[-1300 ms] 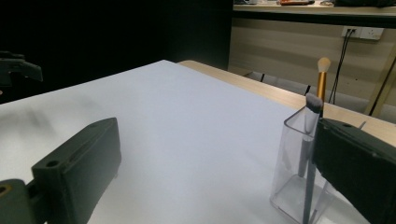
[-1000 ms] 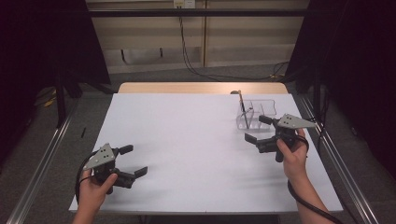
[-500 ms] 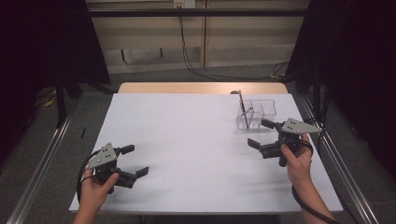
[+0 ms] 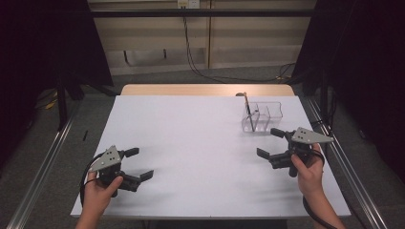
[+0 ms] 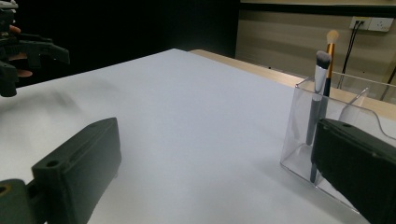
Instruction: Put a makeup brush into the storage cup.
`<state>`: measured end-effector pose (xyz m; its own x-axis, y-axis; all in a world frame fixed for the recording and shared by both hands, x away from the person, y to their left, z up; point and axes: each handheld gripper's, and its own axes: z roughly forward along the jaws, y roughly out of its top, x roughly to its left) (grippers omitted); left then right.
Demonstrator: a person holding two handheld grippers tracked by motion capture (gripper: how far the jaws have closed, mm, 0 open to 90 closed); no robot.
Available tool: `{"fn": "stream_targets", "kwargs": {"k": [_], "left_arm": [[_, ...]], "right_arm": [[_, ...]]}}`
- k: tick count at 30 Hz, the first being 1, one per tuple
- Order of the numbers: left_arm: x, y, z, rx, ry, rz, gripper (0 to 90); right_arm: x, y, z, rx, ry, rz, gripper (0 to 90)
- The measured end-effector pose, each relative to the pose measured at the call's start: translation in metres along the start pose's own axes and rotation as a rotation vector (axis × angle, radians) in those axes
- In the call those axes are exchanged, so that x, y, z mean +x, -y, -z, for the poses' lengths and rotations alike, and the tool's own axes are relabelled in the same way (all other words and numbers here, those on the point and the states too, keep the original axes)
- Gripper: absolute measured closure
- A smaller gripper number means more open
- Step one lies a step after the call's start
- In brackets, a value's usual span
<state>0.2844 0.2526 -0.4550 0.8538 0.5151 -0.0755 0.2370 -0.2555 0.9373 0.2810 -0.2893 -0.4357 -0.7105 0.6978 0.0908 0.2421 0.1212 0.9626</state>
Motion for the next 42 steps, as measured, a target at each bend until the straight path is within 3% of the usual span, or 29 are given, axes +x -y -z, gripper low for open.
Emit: {"fn": "stream_targets", "kwargs": {"k": [42], "left_arm": [[-0.001,-0.001,-0.002,-0.005,0.004,0.002,0.0]], "right_arm": [[0.005,0.026,0.035,0.041,0.039,-0.033,1.7]]}}
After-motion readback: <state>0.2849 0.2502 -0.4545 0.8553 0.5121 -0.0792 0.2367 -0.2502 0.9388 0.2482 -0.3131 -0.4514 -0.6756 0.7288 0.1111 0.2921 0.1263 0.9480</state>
